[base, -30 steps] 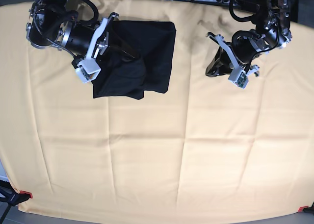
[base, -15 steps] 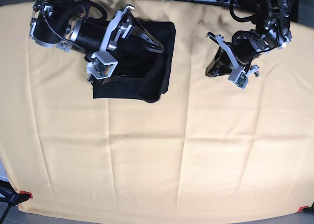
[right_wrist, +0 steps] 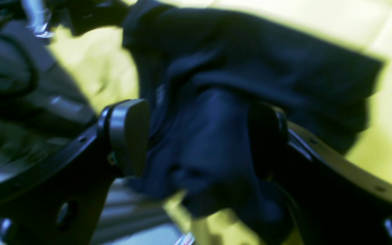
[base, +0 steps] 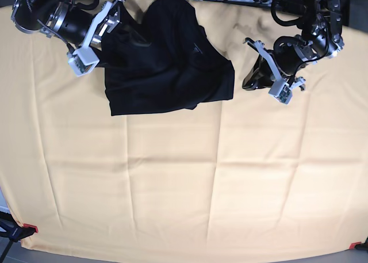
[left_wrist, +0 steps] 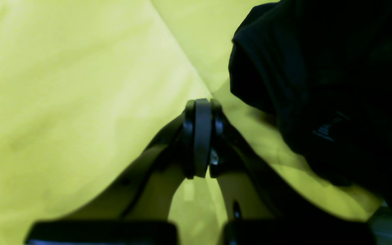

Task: Fold the T-shirt properly
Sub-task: 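Push the folded bundle with the right gripper and raise the left gripper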

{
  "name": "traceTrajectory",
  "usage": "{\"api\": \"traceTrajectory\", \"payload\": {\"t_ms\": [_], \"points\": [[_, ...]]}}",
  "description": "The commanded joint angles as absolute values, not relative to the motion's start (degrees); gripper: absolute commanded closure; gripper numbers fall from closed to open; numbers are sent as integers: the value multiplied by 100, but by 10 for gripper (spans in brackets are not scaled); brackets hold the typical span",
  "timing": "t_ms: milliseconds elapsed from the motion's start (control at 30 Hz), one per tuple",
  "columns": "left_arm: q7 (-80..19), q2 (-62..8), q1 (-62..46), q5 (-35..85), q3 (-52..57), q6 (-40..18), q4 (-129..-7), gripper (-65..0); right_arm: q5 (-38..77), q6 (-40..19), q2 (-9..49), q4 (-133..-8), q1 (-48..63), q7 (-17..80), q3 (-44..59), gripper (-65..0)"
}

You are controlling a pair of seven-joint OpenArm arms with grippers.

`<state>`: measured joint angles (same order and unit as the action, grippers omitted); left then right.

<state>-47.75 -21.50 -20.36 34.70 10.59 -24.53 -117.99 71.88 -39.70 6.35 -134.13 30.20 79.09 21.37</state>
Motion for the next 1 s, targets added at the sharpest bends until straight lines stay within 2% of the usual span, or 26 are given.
{"api": "traceTrajectory", "payload": {"t_ms": [0, 267, 367, 500, 700, 767, 867, 900, 967], "points": [[-4635, -2261, -2014, 3551, 1092, -2480, -11911, 0, 7485, -4000, 668, -13500, 3148, 7832, 2147, -465], [-4637, -2351, -2016, 3763, 1090, -2480, -11911, 0, 7996, -4000, 668, -13500, 3492, 7852, 2130, -465], [-4637, -2351, -2016, 3763, 1090, -2480, -11911, 0, 7677, -4000, 668, -13500, 3446, 7830, 2132, -465], [-4637, -2375, -2012, 3763, 1090, -2480, -11911, 0, 6672, -4000, 670, -13500, 3465, 7522, 2132, -465], [-4641, -2399, -2016, 3804, 1090, -2480, -11911, 0, 6571, -4000, 668, -13500, 3474, 7242, 2130, -449], [-4639, -2399, -2016, 3809, 1090, -2480, -11911, 0, 6573, -4000, 666, -13500, 3474, 7159, 2130, -344], [-4641, -2399, -2016, 3986, 1090, -2482, -11911, 0, 6576, -4000, 663, -13500, 3476, 7159, 2071, -63], [-4641, -2399, -2016, 4112, 1090, -2484, -11911, 0, 6576, -4000, 663, -13500, 3476, 7159, 2012, 0], [-4678, -2401, -2016, 4377, 1090, -2746, -11913, 0, 6630, -4000, 666, -13500, 3474, 7155, 1863, 0]]}}
